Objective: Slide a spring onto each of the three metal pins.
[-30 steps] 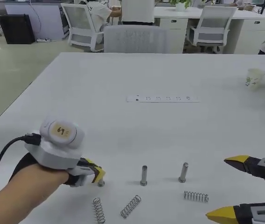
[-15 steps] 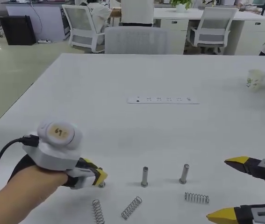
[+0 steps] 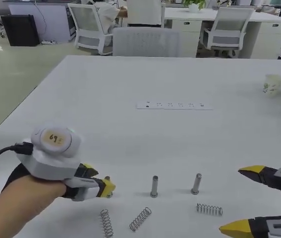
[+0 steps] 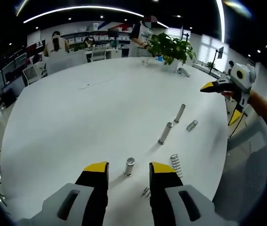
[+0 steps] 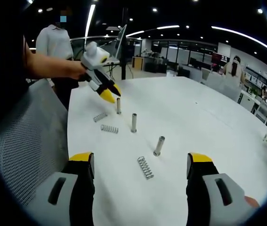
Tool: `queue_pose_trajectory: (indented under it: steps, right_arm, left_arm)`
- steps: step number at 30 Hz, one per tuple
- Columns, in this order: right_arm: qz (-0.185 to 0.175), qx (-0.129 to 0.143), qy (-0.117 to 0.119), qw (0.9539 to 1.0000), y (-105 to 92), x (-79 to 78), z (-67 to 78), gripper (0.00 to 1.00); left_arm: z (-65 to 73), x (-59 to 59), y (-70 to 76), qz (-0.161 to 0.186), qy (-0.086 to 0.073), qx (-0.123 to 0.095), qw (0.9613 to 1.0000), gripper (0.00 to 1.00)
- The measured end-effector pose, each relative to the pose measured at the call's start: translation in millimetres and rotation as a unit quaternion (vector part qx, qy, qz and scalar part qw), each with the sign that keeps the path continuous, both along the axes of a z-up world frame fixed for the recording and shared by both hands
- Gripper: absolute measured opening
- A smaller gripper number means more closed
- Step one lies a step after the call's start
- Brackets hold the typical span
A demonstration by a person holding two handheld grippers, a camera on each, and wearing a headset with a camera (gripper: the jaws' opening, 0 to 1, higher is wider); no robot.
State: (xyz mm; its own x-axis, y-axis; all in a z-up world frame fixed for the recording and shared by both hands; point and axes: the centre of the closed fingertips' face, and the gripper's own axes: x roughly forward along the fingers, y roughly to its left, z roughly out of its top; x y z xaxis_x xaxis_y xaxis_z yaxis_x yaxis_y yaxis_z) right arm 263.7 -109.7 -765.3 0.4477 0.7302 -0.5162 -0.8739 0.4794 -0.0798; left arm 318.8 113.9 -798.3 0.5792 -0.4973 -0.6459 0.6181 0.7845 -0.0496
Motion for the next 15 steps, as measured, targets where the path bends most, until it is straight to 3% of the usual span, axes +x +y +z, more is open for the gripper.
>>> queue_pose_trajectory:
  steps: [15]
  right_arm:
    - [0.0, -0.002, 0.0, 1.0, -0.4, -0.4, 1.3, 0.81]
  left_arm:
    - [20.3, -11.4, 4.2, -0.003, -0.024, -0.032, 0.9992, 0.42]
